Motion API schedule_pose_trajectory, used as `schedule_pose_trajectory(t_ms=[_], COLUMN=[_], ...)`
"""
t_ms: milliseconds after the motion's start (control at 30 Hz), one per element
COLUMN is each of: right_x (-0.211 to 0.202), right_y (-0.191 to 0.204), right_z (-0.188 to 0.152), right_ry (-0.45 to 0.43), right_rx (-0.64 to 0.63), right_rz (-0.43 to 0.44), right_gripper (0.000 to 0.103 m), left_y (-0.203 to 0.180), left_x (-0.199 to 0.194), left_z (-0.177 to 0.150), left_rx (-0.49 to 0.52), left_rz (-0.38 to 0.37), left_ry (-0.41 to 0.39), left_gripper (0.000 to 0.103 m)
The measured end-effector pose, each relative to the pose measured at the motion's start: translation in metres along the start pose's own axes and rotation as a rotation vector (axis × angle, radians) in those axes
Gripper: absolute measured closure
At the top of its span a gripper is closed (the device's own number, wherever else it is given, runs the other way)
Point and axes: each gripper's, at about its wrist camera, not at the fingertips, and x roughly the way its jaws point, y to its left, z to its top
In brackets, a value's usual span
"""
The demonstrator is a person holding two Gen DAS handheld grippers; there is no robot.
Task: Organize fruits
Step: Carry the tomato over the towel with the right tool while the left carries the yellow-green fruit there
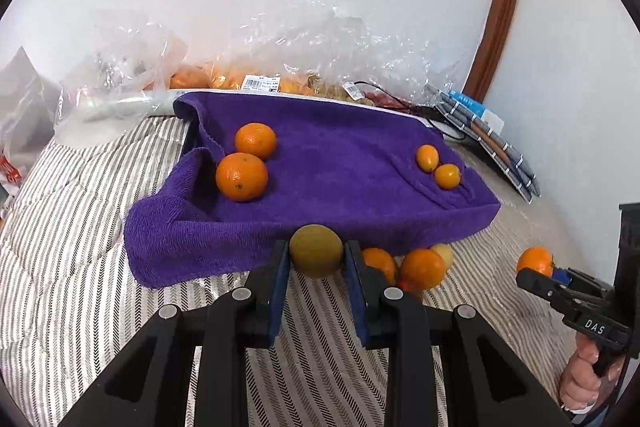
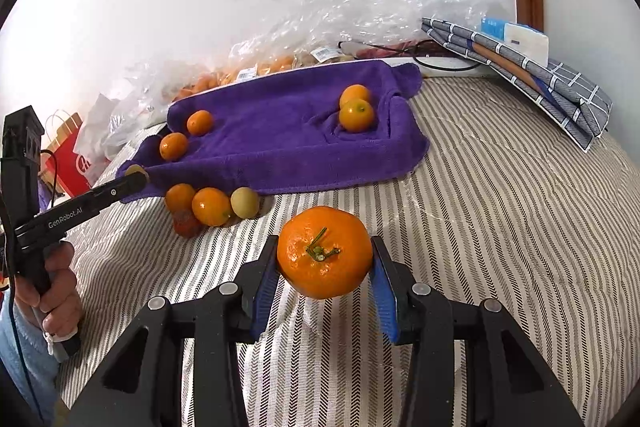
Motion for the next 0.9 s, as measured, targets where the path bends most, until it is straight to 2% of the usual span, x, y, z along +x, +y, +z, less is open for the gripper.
schedule_pose_trajectory(t_ms=[133, 400, 533, 633, 733, 900], right_x=[-0.001, -0.003, -0.003, -0.005, -0.01, -0.017], right_y=[-0.004, -0.008, -0.007, -0.008, -0.008, 0.002], right_z=[0.0, 0.001, 0.003, 0.011, 0.025, 0.059], right_ry=[-0.008, -0.019, -0.019, -0.014, -0.033, -0.081], right_rx=[0.024, 0.05, 0.034, 0.045, 0.057, 0.012], right_rz=[0.002, -0.059, -0.116, -0.124, -0.11, -0.114], right_gripper=[0.06, 0.06, 0.06, 0.06, 0.06, 0.06], left_y=[0.01, 0.023, 0.028, 0.031, 0.031, 0.032], left_x=[-0.006, -0.017, -0.022, -0.026, -0.035, -0.043], left_z=[0.003, 0.009, 0.011, 0.012, 0.013, 0.024], left_rx=[-0.039, -0.106, -0.13, -0.142, -0.121, -0.089], left_rz=[0.013, 0.007, 0.009, 0.026, 0.078, 0.123], left_ry=[-0.029, -0.071, -0.087, -0.106, -0.146, -0.152], left_gripper=[0.077, 0.077, 0.077, 0.077, 0.077, 0.077])
